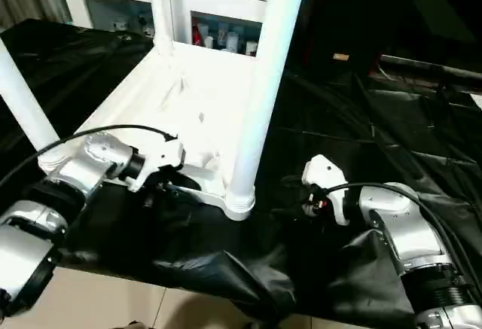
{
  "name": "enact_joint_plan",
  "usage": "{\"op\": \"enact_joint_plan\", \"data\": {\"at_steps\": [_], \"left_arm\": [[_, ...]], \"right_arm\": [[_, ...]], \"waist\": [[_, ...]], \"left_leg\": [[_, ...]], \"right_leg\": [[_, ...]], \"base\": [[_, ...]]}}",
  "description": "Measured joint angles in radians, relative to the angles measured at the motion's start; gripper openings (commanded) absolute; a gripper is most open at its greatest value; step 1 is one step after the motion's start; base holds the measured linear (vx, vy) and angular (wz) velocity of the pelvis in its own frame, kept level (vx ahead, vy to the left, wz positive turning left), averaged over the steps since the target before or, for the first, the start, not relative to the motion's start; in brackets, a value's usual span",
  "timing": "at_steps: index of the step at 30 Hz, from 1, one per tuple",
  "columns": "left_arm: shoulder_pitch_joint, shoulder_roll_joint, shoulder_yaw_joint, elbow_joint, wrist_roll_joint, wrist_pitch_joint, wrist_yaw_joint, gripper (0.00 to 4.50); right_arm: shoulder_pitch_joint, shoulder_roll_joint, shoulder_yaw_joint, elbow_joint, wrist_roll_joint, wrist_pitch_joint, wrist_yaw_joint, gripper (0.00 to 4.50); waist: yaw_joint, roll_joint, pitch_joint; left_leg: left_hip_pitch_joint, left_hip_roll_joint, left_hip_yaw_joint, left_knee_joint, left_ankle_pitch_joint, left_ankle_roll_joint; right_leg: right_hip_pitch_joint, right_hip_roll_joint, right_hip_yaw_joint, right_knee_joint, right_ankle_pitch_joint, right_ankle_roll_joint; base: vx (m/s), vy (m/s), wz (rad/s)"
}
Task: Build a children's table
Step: Rotate table base, then rotate leg to tighten
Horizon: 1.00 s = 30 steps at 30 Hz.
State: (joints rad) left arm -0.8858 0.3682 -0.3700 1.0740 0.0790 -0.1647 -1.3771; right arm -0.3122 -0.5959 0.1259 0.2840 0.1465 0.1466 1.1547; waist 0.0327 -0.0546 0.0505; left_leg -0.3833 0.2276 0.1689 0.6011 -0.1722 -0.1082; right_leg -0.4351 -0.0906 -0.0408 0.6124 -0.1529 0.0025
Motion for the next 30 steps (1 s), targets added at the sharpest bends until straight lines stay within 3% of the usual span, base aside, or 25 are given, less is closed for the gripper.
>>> {"op": "enact_joint_plan", "data": {"at_steps": [13, 17, 23, 28, 30], "left_arm": [[0.003, -0.029, 0.001, -0.008, 0.030, 0.007, 0.032, 0.09], [0.078, -0.049, 0.037, -0.124, 0.009, 0.081, 0.092, 0.04], [0.169, -0.061, 0.052, -0.294, 0.004, 0.183, 0.194, 0.04], [0.183, -0.062, 0.058, -0.315, 0.004, 0.194, 0.211, 0.04], [0.196, -0.054, 0.060, -0.329, 0.005, 0.192, 0.213, 0.00]], "right_arm": [[0.002, 0.035, -0.014, -0.017, 0.011, 0.004, -0.072, 3.80], [0.019, 0.072, -0.035, -0.050, 0.023, 0.022, -0.119, 3.80], [0.057, 0.084, -0.009, -0.067, 0.035, 0.036, -0.111, 3.80], [0.057, 0.096, -0.006, -0.066, 0.034, 0.029, -0.124, 3.80], [0.037, 0.127, -0.006, -0.036, 0.024, 0.011, -0.159, 4.14]], "waist": [[-0.008, 0.002, -0.001], [-0.014, 0.006, -0.004], [-0.028, 0.015, -0.007], [-0.035, 0.016, -0.008], [-0.042, 0.018, -0.009]], "left_leg": [[0.001, 0.000, 0.001, -0.001, 0.000, 0.001], [0.002, 0.000, 0.001, -0.002, 0.000, 0.000], [0.003, 0.000, 0.001, -0.003, 0.000, 0.000], [0.005, 0.000, 0.001, -0.004, 0.000, 0.000], [0.005, 0.000, 0.001, -0.004, 0.000, 0.000]], "right_leg": [[0.000, 0.000, 0.001, -0.001, 0.000, 0.000], [0.001, 0.000, 0.001, -0.001, 0.000, 0.000], [0.001, 0.001, 0.001, -0.001, -0.001, 0.001], [0.001, 0.001, 0.000, -0.001, -0.004, 0.007], [0.001, 0.001, 0.000, -0.001, -0.004, 0.007]], "base": [[0.000, 0.000, 0.00], [0.000, 0.000, 0.00], [0.000, 0.000, 0.00], [0.000, 0.000, 0.00], [0.000, 0.000, 0.00]]}}
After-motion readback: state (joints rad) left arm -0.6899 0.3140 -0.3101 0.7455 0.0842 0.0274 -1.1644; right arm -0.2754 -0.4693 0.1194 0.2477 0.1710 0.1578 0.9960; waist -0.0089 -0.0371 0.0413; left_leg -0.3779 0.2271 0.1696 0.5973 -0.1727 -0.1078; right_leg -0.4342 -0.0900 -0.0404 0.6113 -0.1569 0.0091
